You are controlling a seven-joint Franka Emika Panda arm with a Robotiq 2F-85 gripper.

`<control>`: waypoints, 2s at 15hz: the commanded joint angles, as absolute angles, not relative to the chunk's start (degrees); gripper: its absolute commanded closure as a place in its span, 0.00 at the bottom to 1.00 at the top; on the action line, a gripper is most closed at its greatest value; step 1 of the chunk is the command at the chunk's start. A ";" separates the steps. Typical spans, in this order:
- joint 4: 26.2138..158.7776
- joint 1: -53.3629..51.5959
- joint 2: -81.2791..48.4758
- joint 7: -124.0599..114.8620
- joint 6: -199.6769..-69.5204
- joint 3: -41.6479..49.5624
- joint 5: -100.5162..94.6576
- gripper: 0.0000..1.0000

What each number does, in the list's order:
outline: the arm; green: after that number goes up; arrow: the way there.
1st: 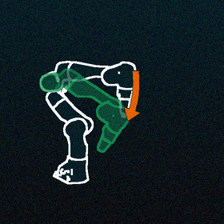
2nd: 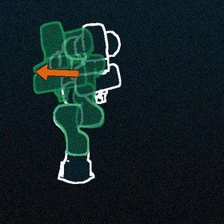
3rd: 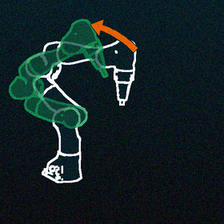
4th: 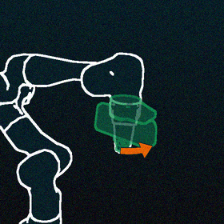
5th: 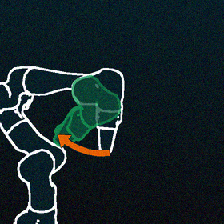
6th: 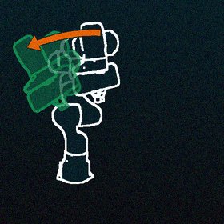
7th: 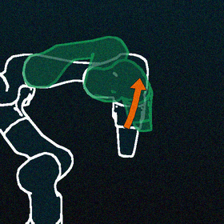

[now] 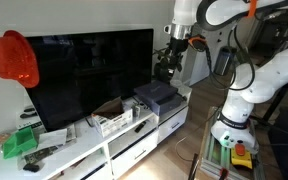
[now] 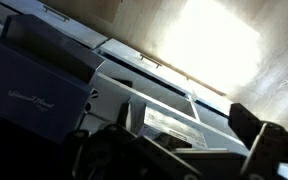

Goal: Put the white packet in the white box.

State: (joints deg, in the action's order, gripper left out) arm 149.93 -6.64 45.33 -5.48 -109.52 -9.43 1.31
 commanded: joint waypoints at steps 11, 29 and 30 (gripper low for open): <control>154.07 2.47 5.15 -5.95 -161.00 -4.04 -3.58 0.00; 149.32 1.99 -5.90 -9.89 -168.91 1.35 -3.32 0.00; 148.62 1.82 -7.09 -10.27 -168.93 1.94 -3.39 0.00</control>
State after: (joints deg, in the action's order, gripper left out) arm 151.03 2.19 -3.34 -7.58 -167.65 0.26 -1.97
